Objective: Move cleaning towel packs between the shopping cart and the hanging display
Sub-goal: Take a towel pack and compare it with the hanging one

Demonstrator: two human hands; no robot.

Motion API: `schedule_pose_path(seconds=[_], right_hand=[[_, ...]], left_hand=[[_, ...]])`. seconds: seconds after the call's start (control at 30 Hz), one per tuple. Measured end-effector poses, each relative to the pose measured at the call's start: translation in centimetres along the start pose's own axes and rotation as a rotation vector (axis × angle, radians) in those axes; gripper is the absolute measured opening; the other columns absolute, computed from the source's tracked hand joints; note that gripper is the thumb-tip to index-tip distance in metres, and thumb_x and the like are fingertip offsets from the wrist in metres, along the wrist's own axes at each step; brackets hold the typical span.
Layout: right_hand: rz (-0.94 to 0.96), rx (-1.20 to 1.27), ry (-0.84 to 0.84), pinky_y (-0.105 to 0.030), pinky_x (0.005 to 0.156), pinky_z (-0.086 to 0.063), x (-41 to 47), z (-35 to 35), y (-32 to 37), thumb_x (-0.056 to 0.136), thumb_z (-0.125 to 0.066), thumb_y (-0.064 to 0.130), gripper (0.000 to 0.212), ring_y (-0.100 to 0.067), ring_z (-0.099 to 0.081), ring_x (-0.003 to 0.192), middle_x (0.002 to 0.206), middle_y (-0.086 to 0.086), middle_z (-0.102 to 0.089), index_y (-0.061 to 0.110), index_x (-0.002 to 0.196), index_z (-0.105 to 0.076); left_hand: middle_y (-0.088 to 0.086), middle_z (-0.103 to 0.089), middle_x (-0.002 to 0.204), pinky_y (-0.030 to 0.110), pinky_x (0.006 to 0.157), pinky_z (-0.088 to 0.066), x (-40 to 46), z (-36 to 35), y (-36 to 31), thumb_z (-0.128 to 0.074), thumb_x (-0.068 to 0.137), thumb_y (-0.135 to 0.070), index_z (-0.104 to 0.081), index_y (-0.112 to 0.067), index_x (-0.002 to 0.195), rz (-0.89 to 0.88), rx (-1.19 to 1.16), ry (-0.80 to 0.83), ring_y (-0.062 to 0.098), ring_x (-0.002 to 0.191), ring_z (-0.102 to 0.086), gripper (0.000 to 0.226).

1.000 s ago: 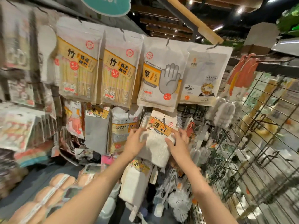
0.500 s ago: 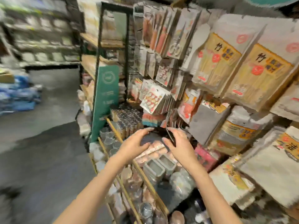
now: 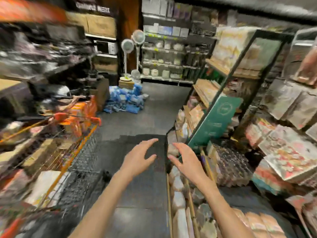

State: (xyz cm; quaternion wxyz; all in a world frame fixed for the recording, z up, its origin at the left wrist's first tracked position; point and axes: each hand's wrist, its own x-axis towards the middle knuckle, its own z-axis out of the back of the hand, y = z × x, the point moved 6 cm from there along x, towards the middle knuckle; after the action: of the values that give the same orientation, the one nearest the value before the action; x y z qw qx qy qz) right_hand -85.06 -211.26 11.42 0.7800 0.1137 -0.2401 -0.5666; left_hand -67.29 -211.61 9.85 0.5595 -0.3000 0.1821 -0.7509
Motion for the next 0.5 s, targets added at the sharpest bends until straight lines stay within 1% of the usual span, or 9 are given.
schedule_pose_path(seconds=[0.1, 0.17, 0.27, 0.37, 0.43, 0.5], right_hand=[[0.053, 0.038, 0.061, -0.035, 0.113, -0.028, 5.3, -3.6, 3.5, 0.081, -0.035, 0.072, 0.078, -0.015, -0.036, 0.135, 0.142, 0.002, -0.045, 0.02, 0.139, -0.042], [0.116, 0.043, 0.077, -0.036, 0.113, -0.028, 8.3, -5.7, 5.7, 0.085, -0.038, 0.066, 0.071, -0.014, -0.034, 0.136, 0.143, 0.003, -0.044, 0.021, 0.14, -0.04], [0.17, 0.071, 0.134, -0.038, 0.114, -0.026, 12.7, -9.0, 8.0, 0.091, -0.043, 0.055, 0.06, -0.013, -0.03, 0.138, 0.147, 0.005, -0.039, 0.023, 0.142, -0.036], [0.217, 0.083, 0.197, -0.042, 0.113, -0.029, 16.9, -12.4, 9.6, 0.087, -0.036, 0.064, 0.067, -0.012, -0.031, 0.138, 0.146, 0.007, -0.04, 0.026, 0.142, -0.036], [0.271, 0.076, 0.238, -0.044, 0.11, -0.033, 19.8, -14.6, 10.4, 0.082, -0.026, 0.075, 0.077, -0.012, -0.034, 0.136, 0.144, 0.008, -0.042, 0.027, 0.141, -0.036], [0.321, 0.072, 0.277, -0.045, 0.108, -0.034, 23.2, -16.8, 10.9, 0.079, -0.019, 0.078, 0.083, -0.014, -0.037, 0.134, 0.142, 0.006, -0.044, 0.025, 0.14, -0.037]], left_hand=[[-0.009, -0.047, 0.138, 0.041, 0.102, -0.041, 1.6, 3.8, 5.7, -0.055, 0.086, -0.038, -0.034, -0.041, 0.139, 0.073, 0.001, -0.06, 0.013, 0.126, -0.046, 0.058], [-0.012, -0.046, 0.137, 0.042, 0.1, -0.043, 2.4, 5.9, 8.8, -0.052, 0.084, -0.044, -0.032, -0.046, 0.137, 0.127, 0.014, -0.081, 0.01, 0.126, -0.045, 0.056], [-0.013, -0.043, 0.139, 0.039, 0.1, -0.043, 3.5, 8.1, 13.0, -0.056, 0.089, -0.034, -0.033, -0.045, 0.137, 0.2, 0.022, -0.112, 0.009, 0.127, -0.042, 0.055], [-0.009, -0.045, 0.138, 0.036, 0.101, -0.041, 4.9, 9.6, 16.7, -0.057, 0.09, -0.031, -0.034, -0.04, 0.139, 0.25, 0.048, -0.146, 0.011, 0.126, -0.043, 0.055], [-0.007, -0.046, 0.138, 0.037, 0.101, -0.041, 6.2, 10.2, 19.1, -0.057, 0.09, -0.03, -0.034, -0.038, 0.14, 0.298, 0.049, -0.177, 0.013, 0.126, -0.044, 0.056], [-0.008, -0.046, 0.139, 0.033, 0.102, -0.039, 7.8, 10.9, 21.8, -0.058, 0.09, -0.028, -0.033, -0.038, 0.141, 0.35, 0.045, -0.21, 0.012, 0.127, -0.044, 0.057]])
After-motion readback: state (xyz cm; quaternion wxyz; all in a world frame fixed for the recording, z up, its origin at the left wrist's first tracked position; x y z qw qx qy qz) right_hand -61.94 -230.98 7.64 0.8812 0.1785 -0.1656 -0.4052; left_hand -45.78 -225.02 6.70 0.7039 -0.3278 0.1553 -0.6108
